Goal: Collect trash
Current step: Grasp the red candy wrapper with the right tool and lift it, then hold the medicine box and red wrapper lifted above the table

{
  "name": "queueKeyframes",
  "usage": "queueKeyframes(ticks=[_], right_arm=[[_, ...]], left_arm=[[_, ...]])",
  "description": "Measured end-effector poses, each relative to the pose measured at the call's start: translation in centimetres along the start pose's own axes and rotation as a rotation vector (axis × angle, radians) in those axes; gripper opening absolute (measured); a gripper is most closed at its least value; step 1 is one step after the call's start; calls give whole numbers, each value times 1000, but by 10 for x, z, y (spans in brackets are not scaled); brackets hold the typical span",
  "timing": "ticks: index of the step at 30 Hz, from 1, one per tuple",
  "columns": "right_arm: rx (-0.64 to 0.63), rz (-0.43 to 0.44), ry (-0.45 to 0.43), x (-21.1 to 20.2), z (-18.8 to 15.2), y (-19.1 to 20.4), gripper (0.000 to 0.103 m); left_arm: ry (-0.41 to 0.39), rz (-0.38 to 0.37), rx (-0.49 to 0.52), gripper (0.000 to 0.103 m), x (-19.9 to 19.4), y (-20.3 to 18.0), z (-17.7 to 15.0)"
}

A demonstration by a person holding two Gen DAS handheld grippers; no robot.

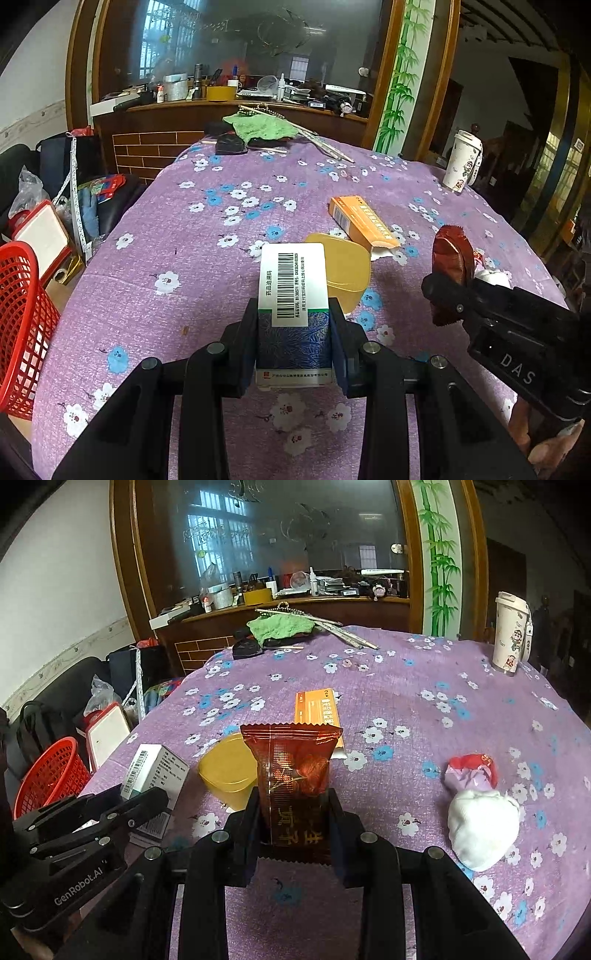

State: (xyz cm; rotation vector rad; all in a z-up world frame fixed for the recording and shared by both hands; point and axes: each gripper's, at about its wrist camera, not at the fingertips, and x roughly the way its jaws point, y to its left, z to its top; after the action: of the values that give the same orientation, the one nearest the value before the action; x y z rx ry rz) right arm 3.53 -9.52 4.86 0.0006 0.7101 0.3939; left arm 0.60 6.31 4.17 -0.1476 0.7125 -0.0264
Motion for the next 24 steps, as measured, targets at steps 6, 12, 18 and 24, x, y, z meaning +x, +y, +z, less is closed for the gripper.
queueKeyframes(ticks=[6, 12, 18, 24], right_arm=[[2, 7, -3, -1, 1, 0, 34], [3, 11, -4, -2, 0, 1, 34], [-1, 13, -8, -3, 0, 3, 34], [-2, 11, -10, -4, 0, 3, 34]], left_arm=[[1, -3, -1, 33, -1, -1, -1], [2, -3, 2, 33, -1, -1, -1], [2, -2, 3, 33, -1, -1, -1], [1, -2, 2, 33, -1, -2, -1]])
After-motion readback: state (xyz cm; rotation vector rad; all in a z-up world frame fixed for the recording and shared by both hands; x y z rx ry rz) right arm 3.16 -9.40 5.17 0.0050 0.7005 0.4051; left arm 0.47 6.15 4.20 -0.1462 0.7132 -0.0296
